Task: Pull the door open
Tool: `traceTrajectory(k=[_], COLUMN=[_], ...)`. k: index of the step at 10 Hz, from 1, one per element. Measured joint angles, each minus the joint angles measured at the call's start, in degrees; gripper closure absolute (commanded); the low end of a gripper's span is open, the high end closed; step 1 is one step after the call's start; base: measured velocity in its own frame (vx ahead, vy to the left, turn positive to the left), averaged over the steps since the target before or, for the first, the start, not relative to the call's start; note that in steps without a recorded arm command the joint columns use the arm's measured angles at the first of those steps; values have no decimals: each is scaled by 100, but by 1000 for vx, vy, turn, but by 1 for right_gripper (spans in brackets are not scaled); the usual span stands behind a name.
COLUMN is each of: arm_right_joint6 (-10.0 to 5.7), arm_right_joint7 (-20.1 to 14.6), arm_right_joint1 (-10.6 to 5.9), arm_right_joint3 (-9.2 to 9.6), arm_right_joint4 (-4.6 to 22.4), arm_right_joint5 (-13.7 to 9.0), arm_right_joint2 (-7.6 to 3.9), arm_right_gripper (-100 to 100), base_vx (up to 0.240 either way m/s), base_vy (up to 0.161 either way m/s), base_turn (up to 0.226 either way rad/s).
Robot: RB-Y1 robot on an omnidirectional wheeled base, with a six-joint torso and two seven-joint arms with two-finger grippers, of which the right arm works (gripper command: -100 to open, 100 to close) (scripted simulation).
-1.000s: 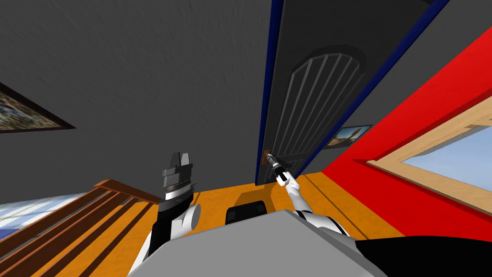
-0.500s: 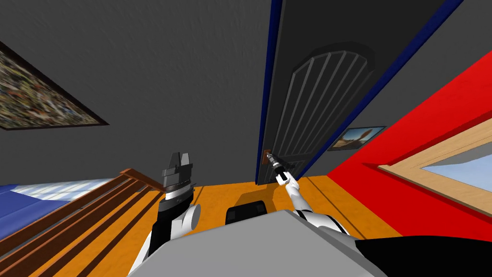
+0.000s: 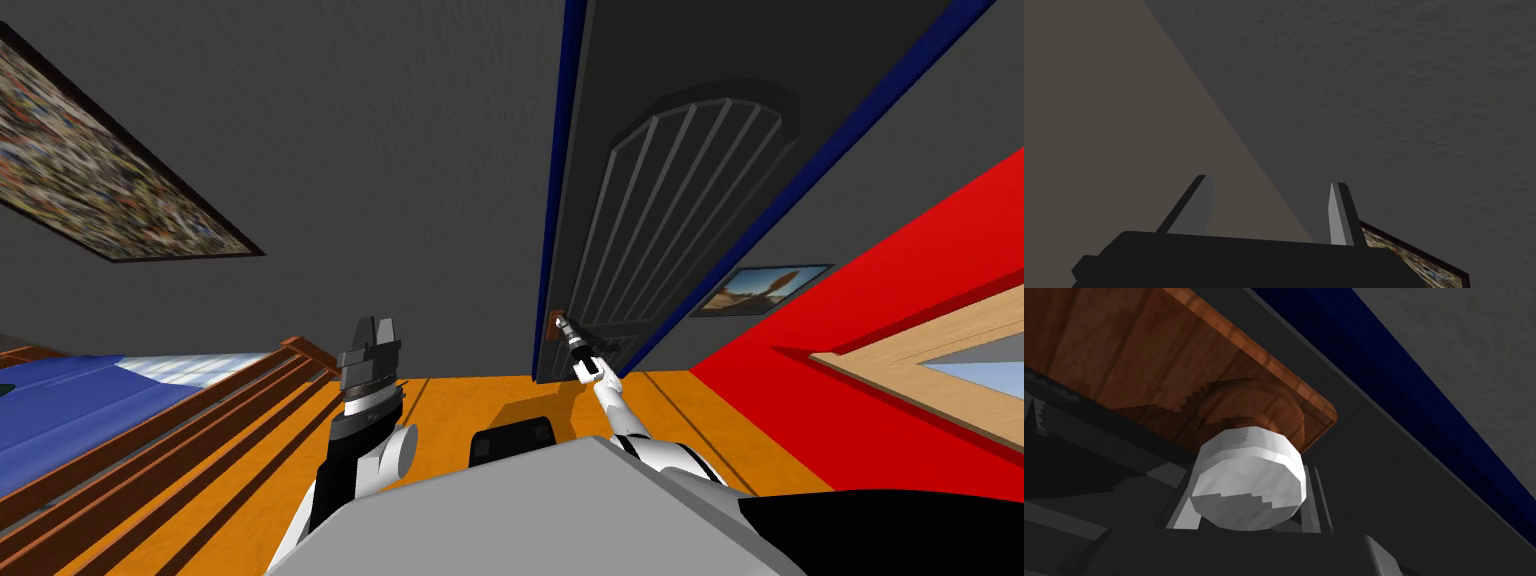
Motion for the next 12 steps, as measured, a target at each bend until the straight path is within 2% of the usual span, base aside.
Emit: traceTrajectory(k=[1,5,12], arm_right_joint6=[32,55,179], arm_right_joint7=[-111,-690,-1483], arm_right_joint1=[31,-42,4], arm_right_joint3=[30,137,308], arm_right_joint4=[-51,84,34], arm_right_joint5=[-102,-756,-1684], arm_right_joint2=[7,-86,-125], arm_right_gripper=[100,100,100], base_vx=[-63,-69,-58], base_vy=[-42,-43,-37], base_turn=[128,102,96])
